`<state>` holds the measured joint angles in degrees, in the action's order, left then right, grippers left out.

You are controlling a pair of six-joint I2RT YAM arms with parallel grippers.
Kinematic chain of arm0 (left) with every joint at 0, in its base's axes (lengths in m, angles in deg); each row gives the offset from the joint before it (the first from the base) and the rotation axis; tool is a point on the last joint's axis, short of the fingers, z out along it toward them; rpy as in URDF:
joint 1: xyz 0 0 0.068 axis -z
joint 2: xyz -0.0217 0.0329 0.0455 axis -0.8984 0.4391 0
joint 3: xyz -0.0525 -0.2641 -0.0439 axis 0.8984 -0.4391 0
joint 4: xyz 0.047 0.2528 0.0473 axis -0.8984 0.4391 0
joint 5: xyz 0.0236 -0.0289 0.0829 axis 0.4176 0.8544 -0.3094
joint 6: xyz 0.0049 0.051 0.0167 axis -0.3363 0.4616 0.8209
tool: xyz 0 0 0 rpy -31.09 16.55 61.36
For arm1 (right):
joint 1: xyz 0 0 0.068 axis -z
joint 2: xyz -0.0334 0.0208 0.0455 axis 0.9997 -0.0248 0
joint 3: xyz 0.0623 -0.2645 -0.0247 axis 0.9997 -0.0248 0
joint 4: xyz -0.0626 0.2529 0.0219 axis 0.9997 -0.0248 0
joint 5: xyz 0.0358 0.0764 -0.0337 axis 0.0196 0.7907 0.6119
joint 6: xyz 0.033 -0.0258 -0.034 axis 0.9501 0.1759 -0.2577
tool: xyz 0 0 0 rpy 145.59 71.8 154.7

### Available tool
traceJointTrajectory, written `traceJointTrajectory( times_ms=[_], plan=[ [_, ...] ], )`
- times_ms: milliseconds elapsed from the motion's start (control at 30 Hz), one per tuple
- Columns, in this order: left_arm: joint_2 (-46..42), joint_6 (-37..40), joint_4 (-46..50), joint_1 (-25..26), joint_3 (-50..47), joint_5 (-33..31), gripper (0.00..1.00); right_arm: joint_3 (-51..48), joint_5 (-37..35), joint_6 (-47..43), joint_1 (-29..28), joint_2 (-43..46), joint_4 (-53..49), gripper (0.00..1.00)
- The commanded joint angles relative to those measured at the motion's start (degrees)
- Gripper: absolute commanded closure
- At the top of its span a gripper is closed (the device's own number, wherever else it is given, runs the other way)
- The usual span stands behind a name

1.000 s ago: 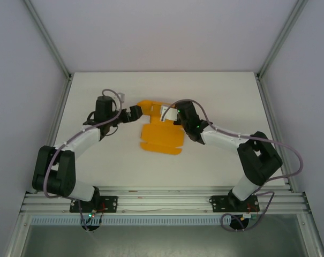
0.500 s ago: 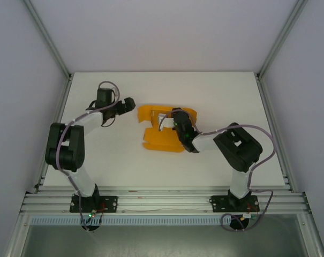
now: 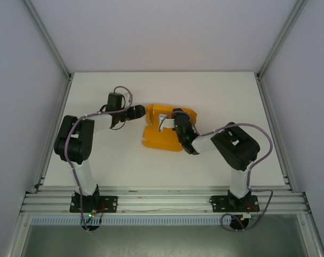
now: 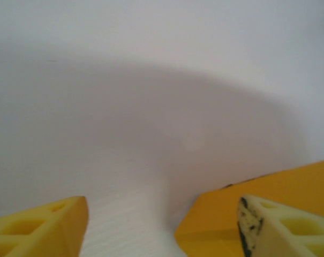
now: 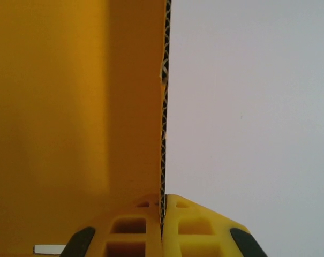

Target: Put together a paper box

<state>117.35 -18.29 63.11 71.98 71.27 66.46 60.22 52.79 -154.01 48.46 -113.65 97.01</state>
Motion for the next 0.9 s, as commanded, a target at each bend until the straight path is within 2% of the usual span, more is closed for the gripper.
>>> traceJointTrajectory(
  times_ms=[0,200,300,633,867],
  plan=[
    [0.33,1.03,-7.48,1.48,-1.88,4.21,0.32,-0.14,-0.80,1.86,-0.59,1.36,-1.44,1.00],
    [0.62,1.98,-14.73,3.79,-4.76,6.75,0.36,0.17,-0.40,2.07,-0.64,1.70,-2.93,1.00],
    [0.69,3.06,-14.91,4.98,-4.46,5.65,0.41,1.04,-1.44,2.91,-0.63,1.89,-5.26,1.00],
    [-2.82,9.52,-12.90,8.25,-9.43,-2.60,0.41,1.20,-1.88,3.48,-0.58,2.01,-6.68,1.00],
    [-2.73,10.55,-14.99,8.99,-8.57,-1.24,0.43,1.47,-1.27,3.30,-0.68,2.35,-8.45,1.00]
  ],
)
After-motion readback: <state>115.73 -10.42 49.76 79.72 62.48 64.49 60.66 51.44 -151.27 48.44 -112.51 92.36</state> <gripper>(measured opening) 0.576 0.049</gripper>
